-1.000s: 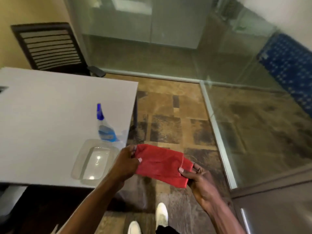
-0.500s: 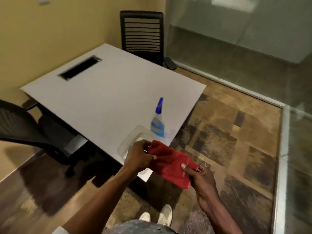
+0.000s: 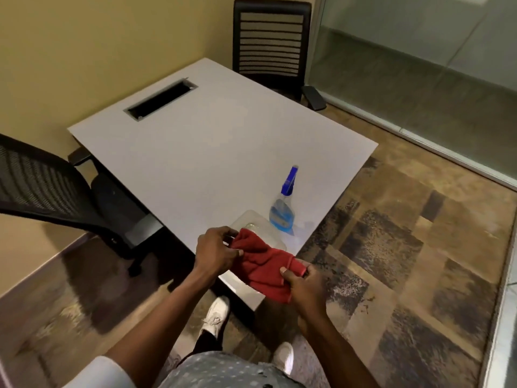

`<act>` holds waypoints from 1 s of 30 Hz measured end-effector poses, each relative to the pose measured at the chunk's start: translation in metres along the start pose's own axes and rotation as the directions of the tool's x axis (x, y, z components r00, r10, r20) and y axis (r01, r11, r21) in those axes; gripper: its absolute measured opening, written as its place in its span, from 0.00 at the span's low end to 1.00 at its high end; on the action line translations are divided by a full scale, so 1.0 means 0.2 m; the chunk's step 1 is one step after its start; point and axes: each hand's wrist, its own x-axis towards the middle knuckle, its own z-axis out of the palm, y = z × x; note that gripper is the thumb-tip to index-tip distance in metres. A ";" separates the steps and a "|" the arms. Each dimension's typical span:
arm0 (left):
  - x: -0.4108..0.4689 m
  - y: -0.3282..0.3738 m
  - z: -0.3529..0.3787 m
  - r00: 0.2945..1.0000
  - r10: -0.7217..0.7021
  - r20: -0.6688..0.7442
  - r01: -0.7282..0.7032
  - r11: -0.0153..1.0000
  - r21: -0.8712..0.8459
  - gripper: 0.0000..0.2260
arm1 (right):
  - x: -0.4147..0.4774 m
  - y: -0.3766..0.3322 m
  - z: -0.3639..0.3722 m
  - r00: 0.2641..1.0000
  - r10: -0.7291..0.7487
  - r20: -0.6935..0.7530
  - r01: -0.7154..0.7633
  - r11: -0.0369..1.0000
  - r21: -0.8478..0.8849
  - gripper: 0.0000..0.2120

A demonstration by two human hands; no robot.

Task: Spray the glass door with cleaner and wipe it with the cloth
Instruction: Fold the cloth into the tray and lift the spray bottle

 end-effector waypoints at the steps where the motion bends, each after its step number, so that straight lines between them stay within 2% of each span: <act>1: 0.04 -0.01 -0.01 1.000 0.003 0.009 -0.003 1.000 0.011 0.19 | 0.01 -0.01 0.05 1.000 -0.003 -0.016 0.003 1.000 0.008 0.21; 7: 0.33 -0.14 -0.09 0.995 0.011 0.103 -0.022 0.995 0.101 0.18 | 0.11 0.02 0.34 0.988 0.014 -0.151 -0.019 0.999 -0.029 0.23; 11: 0.51 -0.21 -0.11 0.984 0.010 0.180 -0.037 0.989 0.146 0.17 | 0.15 0.06 0.51 0.967 0.009 -0.257 -0.053 0.984 -0.167 0.18; 15: 0.61 -0.26 -0.08 0.943 0.071 0.326 -0.157 0.957 0.243 0.18 | 0.17 0.11 0.65 0.937 -0.018 -0.348 -0.100 0.943 -0.317 0.18; 19: 0.61 -0.31 -0.05 0.914 0.079 0.398 -0.239 0.898 0.370 0.16 | 0.13 0.16 0.73 0.912 -0.052 -0.407 -0.161 0.866 -0.472 0.18; 22: 0.59 -0.33 -0.02 0.891 0.120 0.438 -0.327 0.838 0.437 0.15 | 0.12 0.21 0.77 0.903 -0.137 -0.406 -0.163 0.766 -0.622 0.18; 25: 0.59 -0.35 0.01 0.887 0.127 0.444 -0.357 0.797 0.487 0.15 | 0.14 0.24 0.79 0.902 -0.183 -0.391 -0.143 0.727 -0.671 0.18; 30: 0.61 -0.39 0.03 0.879 0.122 0.461 -0.378 0.768 0.518 0.12 | 0.17 0.31 0.84 0.906 -0.319 -0.277 -0.022 0.620 -0.784 0.22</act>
